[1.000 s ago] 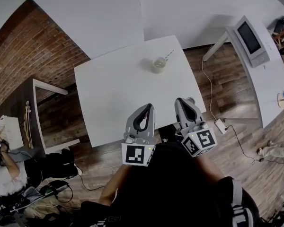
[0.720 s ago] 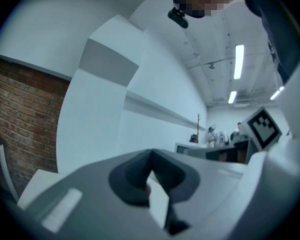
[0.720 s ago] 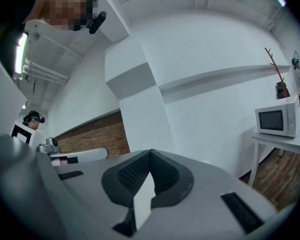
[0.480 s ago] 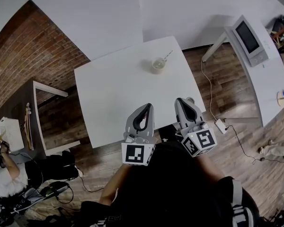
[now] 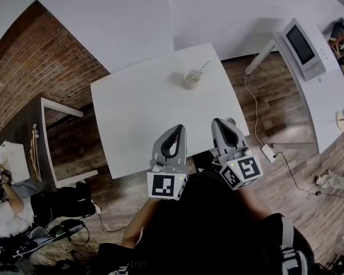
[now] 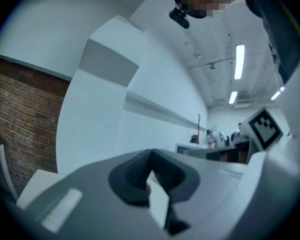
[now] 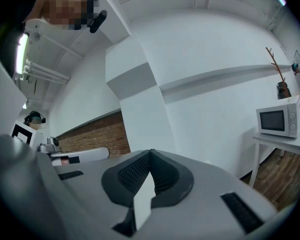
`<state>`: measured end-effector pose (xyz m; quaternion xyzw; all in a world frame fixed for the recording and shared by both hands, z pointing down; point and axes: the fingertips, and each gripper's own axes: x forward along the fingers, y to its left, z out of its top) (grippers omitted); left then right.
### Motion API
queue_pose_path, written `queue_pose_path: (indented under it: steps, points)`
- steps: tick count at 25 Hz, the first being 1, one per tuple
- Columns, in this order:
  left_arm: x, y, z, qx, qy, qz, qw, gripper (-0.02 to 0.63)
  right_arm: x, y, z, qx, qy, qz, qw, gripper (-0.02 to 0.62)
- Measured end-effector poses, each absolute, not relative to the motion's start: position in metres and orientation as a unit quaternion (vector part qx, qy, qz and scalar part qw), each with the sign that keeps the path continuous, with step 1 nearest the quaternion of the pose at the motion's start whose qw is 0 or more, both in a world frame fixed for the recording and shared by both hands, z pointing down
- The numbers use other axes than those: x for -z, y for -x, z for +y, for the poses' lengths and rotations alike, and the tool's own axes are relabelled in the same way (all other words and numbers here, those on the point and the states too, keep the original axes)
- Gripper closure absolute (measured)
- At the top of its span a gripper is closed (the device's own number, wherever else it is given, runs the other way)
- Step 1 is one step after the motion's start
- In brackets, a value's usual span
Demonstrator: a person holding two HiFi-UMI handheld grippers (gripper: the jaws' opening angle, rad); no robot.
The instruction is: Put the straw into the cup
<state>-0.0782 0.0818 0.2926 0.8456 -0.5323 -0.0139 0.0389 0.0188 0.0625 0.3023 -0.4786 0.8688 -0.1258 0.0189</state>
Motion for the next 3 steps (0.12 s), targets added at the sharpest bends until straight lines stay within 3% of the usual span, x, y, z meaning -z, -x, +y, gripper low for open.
queue_pose_path:
  steps: [3]
  points:
    - [-0.2923, 0.0788, 0.0832, 0.014, -0.846, -0.532, 0.038, 0.601, -0.3015, -0.0172, 0.0642, 0.125, 0.477, 0.870, 0.018, 0.590]
